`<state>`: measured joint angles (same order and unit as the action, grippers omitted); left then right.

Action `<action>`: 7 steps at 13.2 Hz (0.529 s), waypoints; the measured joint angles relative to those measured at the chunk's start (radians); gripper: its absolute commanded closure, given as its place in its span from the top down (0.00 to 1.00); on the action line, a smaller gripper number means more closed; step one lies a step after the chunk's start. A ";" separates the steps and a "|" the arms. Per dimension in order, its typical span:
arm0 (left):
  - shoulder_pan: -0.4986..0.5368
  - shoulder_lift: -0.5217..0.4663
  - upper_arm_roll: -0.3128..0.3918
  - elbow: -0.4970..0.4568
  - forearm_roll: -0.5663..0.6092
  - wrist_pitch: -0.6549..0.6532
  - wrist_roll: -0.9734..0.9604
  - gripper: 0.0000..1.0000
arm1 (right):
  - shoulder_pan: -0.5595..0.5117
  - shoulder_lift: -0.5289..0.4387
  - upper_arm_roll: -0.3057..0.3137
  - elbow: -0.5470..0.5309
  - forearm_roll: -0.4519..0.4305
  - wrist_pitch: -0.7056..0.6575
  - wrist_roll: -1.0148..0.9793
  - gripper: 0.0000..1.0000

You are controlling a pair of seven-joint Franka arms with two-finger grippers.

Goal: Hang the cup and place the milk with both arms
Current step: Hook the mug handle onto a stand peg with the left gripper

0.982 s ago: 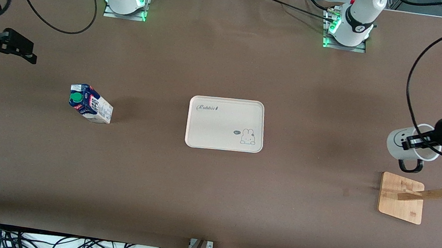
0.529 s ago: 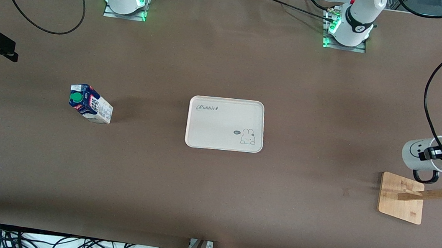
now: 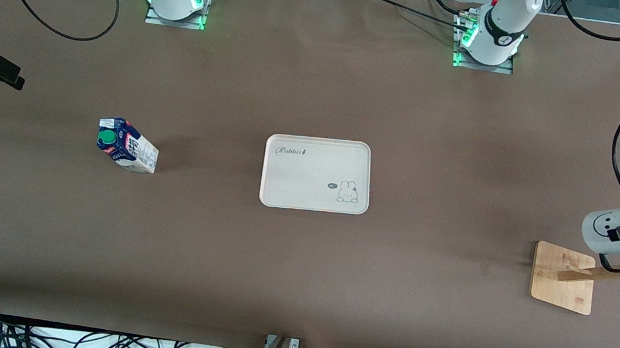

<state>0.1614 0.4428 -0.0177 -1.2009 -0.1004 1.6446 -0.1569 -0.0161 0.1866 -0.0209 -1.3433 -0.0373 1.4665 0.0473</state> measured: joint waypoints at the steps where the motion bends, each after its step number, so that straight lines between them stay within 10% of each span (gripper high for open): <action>1: 0.006 0.002 0.000 0.000 0.000 0.000 0.000 0.00 | 0.000 0.000 0.002 -0.004 -0.020 0.012 0.000 1.00; 4: 0.045 0.023 0.000 0.001 -0.005 0.000 0.000 0.02 | 0.010 -0.001 0.010 -0.006 -0.064 0.017 0.002 1.00; 5: 0.061 0.035 0.000 0.001 -0.022 0.000 0.001 0.65 | 0.009 -0.002 0.011 -0.009 -0.064 0.017 0.006 1.00; 6: 0.071 0.042 0.000 0.004 -0.032 0.005 0.002 1.00 | 0.007 -0.002 0.010 -0.015 -0.060 0.017 0.008 1.00; 7: 0.076 0.044 0.000 0.004 -0.036 0.004 0.004 1.00 | 0.005 -0.003 0.009 -0.022 -0.055 0.017 0.014 1.00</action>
<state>0.2375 0.4871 -0.0175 -1.1968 -0.1368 1.6485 -0.1533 -0.0106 0.1838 -0.0123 -1.3651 -0.0922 1.4832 0.0611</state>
